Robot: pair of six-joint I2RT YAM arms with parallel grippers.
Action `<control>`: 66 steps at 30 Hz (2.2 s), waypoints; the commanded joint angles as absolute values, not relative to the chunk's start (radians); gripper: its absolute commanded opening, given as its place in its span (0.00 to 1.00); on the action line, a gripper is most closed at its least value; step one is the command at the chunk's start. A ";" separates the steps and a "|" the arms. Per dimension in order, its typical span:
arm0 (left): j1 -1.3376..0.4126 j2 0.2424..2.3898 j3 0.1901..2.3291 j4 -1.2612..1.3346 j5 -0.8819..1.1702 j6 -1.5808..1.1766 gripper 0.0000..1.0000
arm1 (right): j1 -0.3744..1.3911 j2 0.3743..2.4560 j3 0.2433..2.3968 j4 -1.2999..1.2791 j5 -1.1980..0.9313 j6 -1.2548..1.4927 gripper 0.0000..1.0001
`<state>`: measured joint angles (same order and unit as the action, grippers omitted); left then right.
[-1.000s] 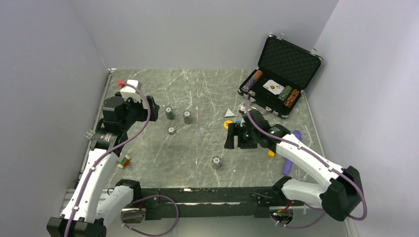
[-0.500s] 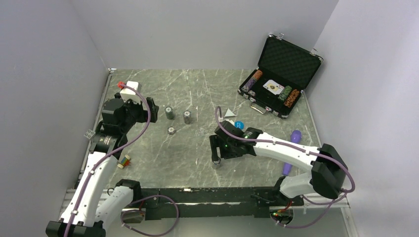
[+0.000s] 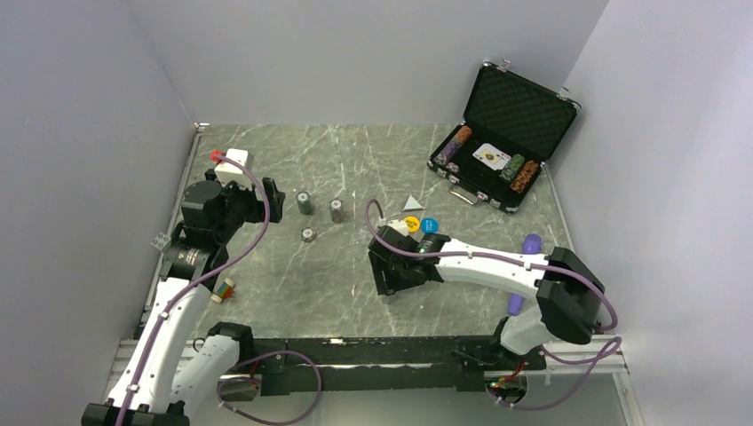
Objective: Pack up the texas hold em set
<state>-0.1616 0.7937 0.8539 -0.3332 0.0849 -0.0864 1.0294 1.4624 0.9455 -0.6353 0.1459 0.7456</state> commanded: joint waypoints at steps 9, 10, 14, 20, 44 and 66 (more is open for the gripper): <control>-0.171 0.781 0.851 -0.281 0.121 -0.058 0.98 | 1.061 1.498 0.963 -0.603 0.184 0.745 0.32; -0.172 0.778 0.845 -0.274 0.140 -0.052 0.99 | 1.061 1.483 0.956 -0.600 0.208 0.737 0.21; -0.193 0.767 0.807 -0.204 0.324 -0.014 0.99 | 1.037 1.376 0.959 -0.588 0.295 0.663 0.00; -0.282 0.816 0.790 -0.137 0.757 0.060 0.99 | 0.812 1.305 1.041 -0.575 -0.021 0.488 0.00; -0.564 1.066 0.815 -0.111 1.028 0.023 0.99 | 0.669 1.341 1.184 -0.422 -0.880 0.503 0.00; -0.602 1.159 0.870 -0.155 1.011 -0.022 0.02 | 0.695 1.354 1.179 -0.407 -0.841 0.494 0.00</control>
<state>-0.5915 1.1488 0.8268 -0.1822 0.9752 -0.0002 0.6868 1.3750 1.1652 -0.4828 -0.8089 0.4839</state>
